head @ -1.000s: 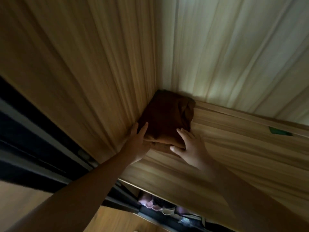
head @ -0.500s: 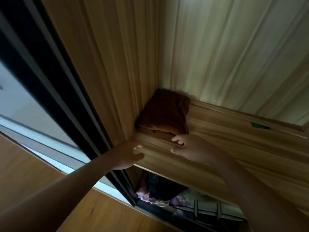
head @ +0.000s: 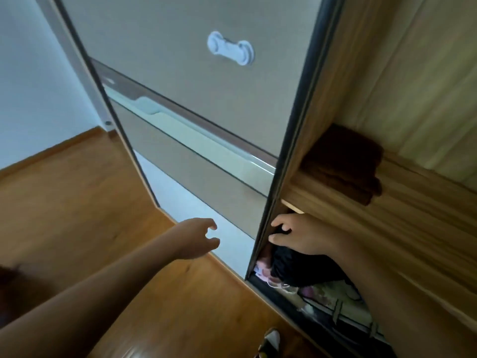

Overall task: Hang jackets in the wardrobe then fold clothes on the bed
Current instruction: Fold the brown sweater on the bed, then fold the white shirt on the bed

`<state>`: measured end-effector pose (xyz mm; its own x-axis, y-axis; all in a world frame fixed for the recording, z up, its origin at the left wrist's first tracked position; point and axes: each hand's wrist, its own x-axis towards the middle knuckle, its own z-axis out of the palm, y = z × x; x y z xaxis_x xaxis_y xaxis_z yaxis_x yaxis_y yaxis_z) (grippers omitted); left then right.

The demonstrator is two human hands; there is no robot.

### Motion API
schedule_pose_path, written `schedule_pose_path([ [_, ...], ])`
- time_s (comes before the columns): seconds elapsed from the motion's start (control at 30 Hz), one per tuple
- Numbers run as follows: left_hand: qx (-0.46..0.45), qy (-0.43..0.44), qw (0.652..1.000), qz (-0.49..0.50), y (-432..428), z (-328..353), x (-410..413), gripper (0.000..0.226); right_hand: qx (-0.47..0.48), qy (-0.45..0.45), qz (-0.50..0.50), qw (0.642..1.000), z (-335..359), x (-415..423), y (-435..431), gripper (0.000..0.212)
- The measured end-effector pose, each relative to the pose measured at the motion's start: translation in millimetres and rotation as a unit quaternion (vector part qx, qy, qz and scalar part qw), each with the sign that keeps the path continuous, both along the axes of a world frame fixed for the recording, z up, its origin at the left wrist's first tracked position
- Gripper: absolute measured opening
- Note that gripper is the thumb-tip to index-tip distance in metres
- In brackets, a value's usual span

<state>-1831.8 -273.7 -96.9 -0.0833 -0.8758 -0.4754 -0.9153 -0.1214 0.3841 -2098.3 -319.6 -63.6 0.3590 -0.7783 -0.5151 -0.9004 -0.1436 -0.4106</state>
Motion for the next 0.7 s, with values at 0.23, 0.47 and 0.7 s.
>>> schedule_pose_path([
  [0.23,-0.019,-0.034,0.986,0.16,114.9,-0.5,160.3,0.054,-0.033,0.014,0.169,0.985,1.6,187.4,40.5,0.057],
  [0.47,-0.036,-0.064,0.94,0.334,234.1,10.0,290.2,0.053,-0.076,-0.016,0.352,0.933,13.5,368.9,82.1,0.057],
  [0.7,-0.021,-0.065,0.847,0.527,351.8,-1.2,354.3,0.046,-0.073,-0.007,0.545,0.835,-5.7,543.2,130.2,0.054],
])
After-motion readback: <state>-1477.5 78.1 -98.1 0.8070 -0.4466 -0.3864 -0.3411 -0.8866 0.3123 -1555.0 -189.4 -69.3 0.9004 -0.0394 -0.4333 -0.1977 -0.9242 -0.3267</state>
